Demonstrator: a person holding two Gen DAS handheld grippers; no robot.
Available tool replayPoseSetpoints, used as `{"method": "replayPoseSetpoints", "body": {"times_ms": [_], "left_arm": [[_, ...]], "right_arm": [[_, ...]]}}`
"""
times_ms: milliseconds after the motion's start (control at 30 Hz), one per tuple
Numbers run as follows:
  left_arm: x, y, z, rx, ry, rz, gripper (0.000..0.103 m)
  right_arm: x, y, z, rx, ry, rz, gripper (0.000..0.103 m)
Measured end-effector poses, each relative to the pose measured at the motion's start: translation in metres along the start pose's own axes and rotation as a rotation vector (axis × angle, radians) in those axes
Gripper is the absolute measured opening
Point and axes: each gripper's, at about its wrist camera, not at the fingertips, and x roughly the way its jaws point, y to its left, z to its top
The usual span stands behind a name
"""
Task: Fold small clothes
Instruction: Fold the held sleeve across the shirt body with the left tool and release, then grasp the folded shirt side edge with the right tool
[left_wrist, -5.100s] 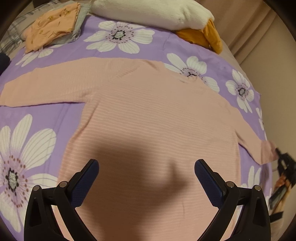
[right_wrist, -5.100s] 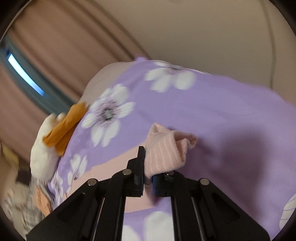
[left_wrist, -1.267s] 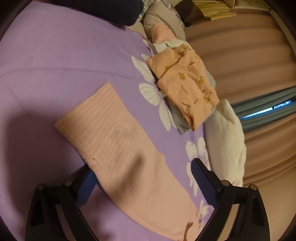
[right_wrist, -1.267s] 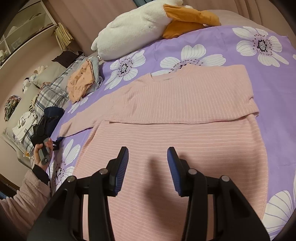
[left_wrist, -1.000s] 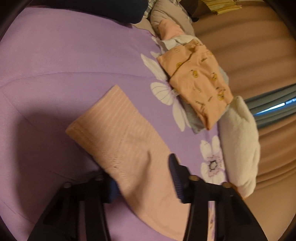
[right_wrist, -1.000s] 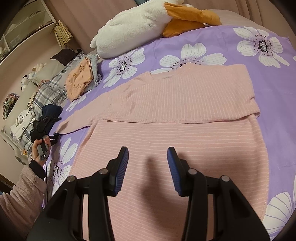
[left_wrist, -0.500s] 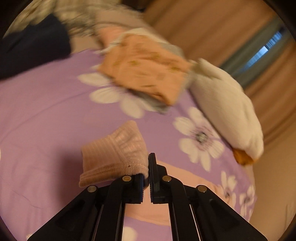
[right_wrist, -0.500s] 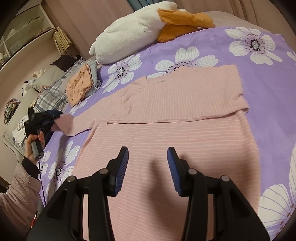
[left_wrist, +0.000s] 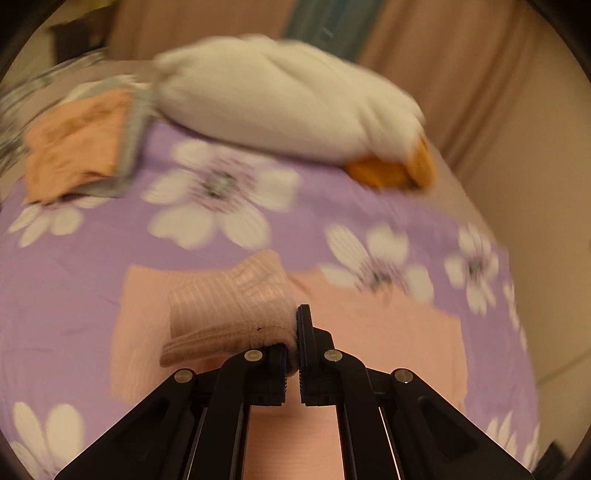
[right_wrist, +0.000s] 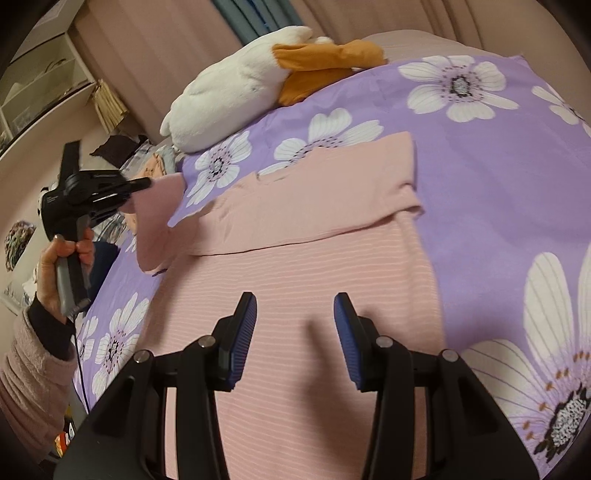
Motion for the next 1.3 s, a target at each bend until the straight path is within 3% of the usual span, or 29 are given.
{"method": "replayPoseSetpoints", "body": {"times_ms": [133, 300, 367, 433, 500, 767, 1000, 1167, 1267, 1300], "left_arm": [[0.037, -0.048, -0.031, 0.106, 0.096, 0.000, 0.002], [0.066, -0.073, -0.061, 0.184, 0.211, 0.024, 0.003], [0.065, -0.071, -0.067, 0.192, 0.229, 0.017, 0.020], [0.060, -0.062, -0.073, 0.168, 0.254, -0.028, 0.067], [0.050, -0.053, -0.079, 0.169, 0.246, -0.042, 0.075], [0.007, 0.000, -0.096, 0.093, 0.223, -0.028, 0.075], [-0.027, 0.063, -0.103, -0.031, 0.172, 0.016, 0.075], [-0.037, 0.086, -0.101, -0.090, 0.149, 0.005, 0.075], [-0.039, 0.095, -0.102, -0.117, 0.141, -0.011, 0.075], [-0.039, 0.097, -0.101, -0.123, 0.139, -0.018, 0.075]], "right_arm": [[-0.005, -0.011, -0.003, 0.020, 0.000, -0.014, 0.044], [-0.008, -0.022, -0.006, 0.043, 0.004, -0.017, 0.045], [-0.008, -0.023, -0.005, 0.044, 0.007, -0.017, 0.048], [-0.008, -0.022, -0.003, 0.046, 0.004, -0.003, 0.049], [-0.006, -0.019, 0.003, 0.052, 0.008, 0.027, 0.051], [0.033, 0.027, 0.046, -0.069, 0.026, 0.125, 0.051], [0.121, 0.107, 0.070, -0.291, 0.165, 0.185, 0.051], [0.177, 0.147, 0.066, -0.379, 0.262, 0.133, 0.046], [0.206, 0.150, 0.058, -0.445, 0.299, -0.021, 0.029], [0.208, 0.147, 0.059, -0.441, 0.296, -0.021, 0.020]]}}
